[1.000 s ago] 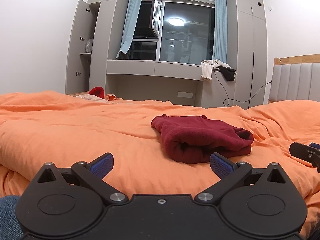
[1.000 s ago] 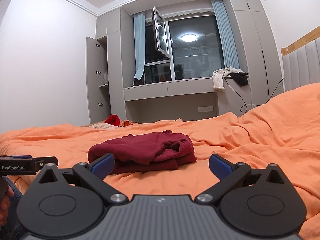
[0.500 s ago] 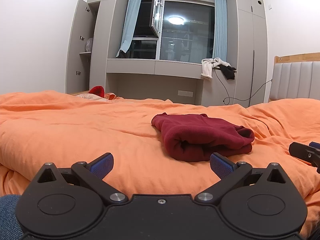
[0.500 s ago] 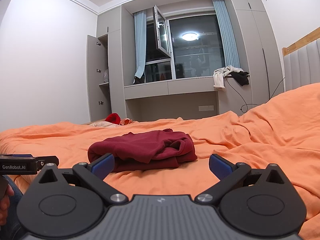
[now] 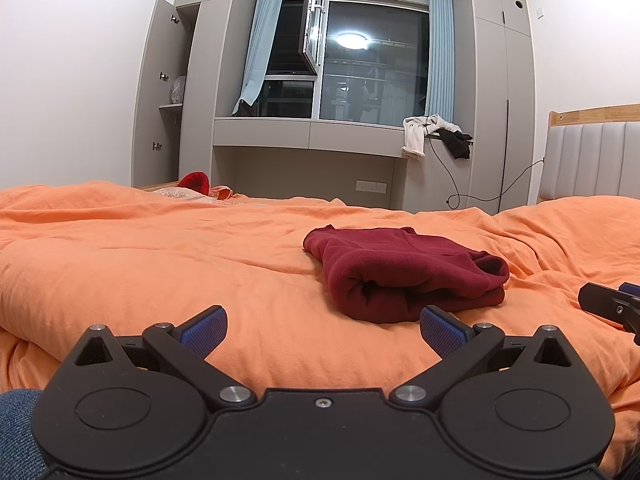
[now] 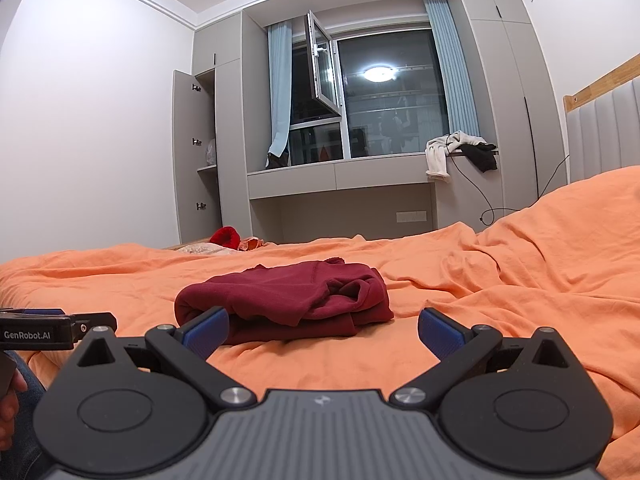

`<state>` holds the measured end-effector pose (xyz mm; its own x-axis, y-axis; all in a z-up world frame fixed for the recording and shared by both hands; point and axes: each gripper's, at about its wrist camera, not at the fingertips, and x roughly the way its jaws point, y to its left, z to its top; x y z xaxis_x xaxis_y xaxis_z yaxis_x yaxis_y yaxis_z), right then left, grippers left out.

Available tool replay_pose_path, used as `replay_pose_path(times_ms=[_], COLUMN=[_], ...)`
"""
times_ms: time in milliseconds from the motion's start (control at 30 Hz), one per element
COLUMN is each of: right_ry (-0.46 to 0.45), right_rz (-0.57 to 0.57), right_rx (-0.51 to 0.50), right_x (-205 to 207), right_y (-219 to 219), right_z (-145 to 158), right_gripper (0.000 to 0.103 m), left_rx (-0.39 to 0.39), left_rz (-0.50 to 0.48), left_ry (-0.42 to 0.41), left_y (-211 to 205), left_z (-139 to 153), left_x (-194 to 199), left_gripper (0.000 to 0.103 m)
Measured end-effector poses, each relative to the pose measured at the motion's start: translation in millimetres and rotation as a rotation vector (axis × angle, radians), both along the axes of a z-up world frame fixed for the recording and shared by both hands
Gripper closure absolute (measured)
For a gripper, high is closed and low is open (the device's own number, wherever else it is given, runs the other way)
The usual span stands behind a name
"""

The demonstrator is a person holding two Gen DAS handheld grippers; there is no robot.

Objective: Fold small clothes

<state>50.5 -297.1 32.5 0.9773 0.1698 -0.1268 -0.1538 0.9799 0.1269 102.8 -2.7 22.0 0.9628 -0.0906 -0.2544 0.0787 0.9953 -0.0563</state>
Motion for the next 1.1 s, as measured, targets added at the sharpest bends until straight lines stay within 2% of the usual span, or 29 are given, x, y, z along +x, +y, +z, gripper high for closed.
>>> replay_pose_path(times_ms=[733,933,1100], right_ry=[-0.004,-0.005,-0.004], right_rz=[-0.004,-0.005,-0.004], right_rx=[0.004,0.003,0.003], right_x=[0,0,0], right_y=[-2,-2,-2], right_z=[-2,-2,-1], right_gripper=[0.000,0.000,0.000], left_rx=[0.004,0.084,0.101], left_rz=[0.001,0.058,0.049], left_ry=[0.014,0.058,0.059], left_y=[-1,-9,-11], left_z=[-4,-10,-11], left_x=[5,11,11], left_gripper=[0.001,0.001,0.001])
